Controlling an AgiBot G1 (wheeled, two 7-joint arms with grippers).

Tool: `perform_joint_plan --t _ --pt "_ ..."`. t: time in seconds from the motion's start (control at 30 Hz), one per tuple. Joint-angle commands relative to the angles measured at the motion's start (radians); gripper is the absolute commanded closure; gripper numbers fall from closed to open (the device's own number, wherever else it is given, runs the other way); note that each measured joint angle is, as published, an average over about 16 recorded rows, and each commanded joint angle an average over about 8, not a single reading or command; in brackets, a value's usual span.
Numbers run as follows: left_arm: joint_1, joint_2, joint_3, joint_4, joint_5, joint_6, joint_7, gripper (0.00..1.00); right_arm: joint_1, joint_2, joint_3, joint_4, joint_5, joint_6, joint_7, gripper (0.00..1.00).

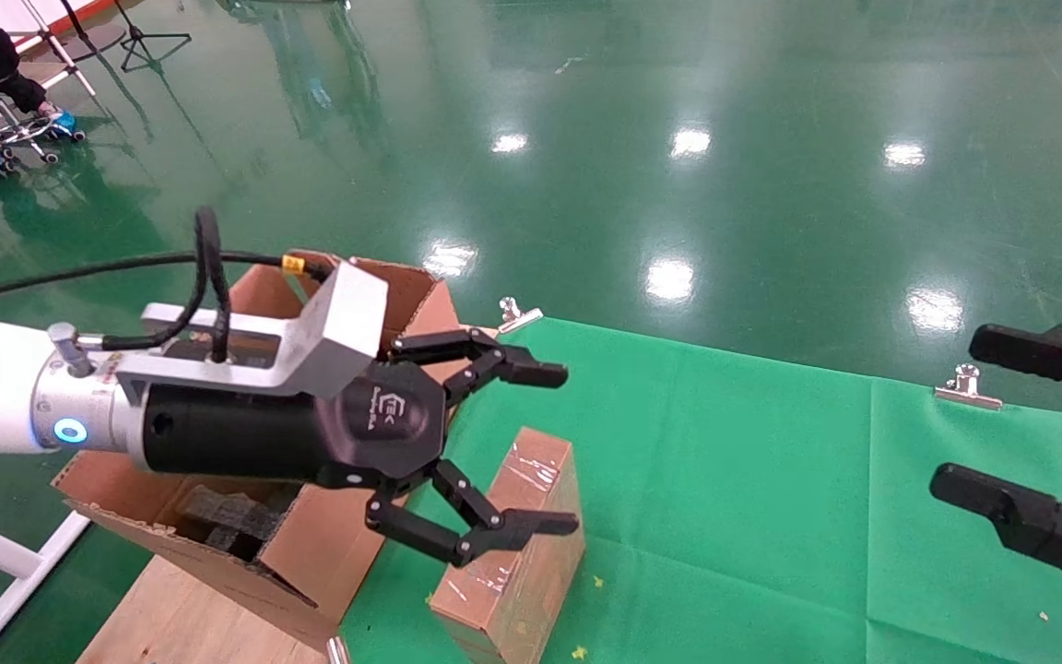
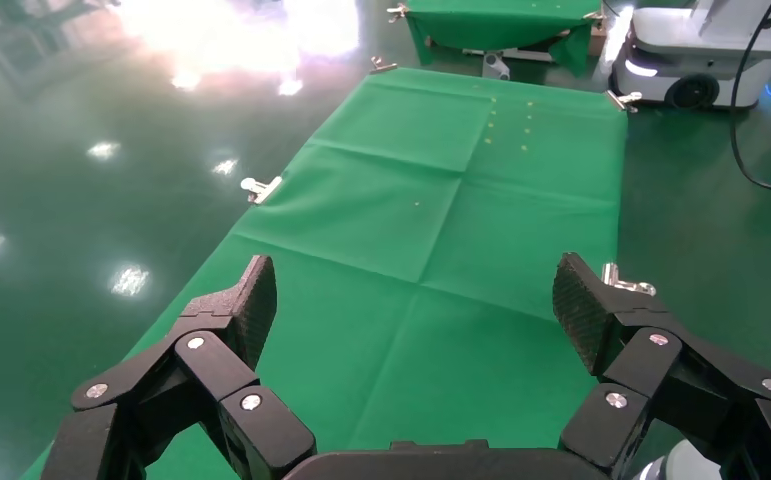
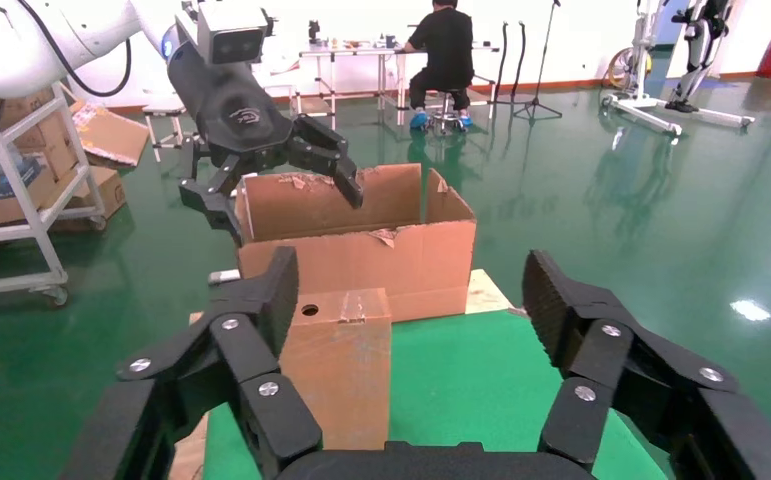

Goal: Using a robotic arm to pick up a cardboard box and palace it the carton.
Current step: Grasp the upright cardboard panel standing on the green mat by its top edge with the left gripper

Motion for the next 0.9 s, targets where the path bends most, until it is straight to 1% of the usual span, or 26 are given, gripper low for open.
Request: perform_joint_plan --t 0.03,0.1,0.17,0.23,0.33,0.4,0.5,0.63,0.73,0.9 --pt "0.002 -0.003 -0.001 0.002 0.0 0.0 0.008 0.0 0.0 0.0 0.0 0.0 0.0 0.0 0.0 1.0" --pt "-0.014 -0.003 0.014 0.001 0.037 -0.015 -0.027 0.0 0.0 0.0 0.0 0.0 0.0 0.0 0.0 1.0" --pt "-0.043 0.002 0.036 0.0 0.09 -0.035 -0.094 0.0 0.0 0.0 0.0 0.0 0.0 0.0 0.0 1.0" --pt "-0.086 0.015 0.064 -0.002 0.154 -0.056 -0.189 0.0 0.0 0.0 0.0 0.0 0.0 0.0 0.0 1.0" --pt "-0.181 0.046 0.115 -0.007 0.264 -0.064 -0.367 0.0 0.0 0.0 0.0 0.0 0.0 0.0 0.0 1.0" --pt "-0.258 0.075 0.155 -0.011 0.342 -0.046 -0.493 0.0 0.0 0.0 0.0 0.0 0.0 0.0 0.0 1.0" --pt "-0.378 0.13 0.221 -0.016 0.46 0.018 -0.672 0.0 0.0 0.0 0.0 0.0 0.0 0.0 0.0 1.0" --pt "-0.51 0.207 0.323 -0.014 0.591 0.11 -0.875 0.0 0.0 0.0 0.0 0.0 0.0 0.0 0.0 1.0" --pt "-0.565 0.245 0.397 -0.011 0.631 0.142 -0.981 0.0 0.0 0.0 0.0 0.0 0.0 0.0 0.0 1.0" --pt "-0.587 0.262 0.498 -0.01 0.603 0.142 -1.086 0.0 0.0 0.0 0.0 0.0 0.0 0.0 0.0 1.0"
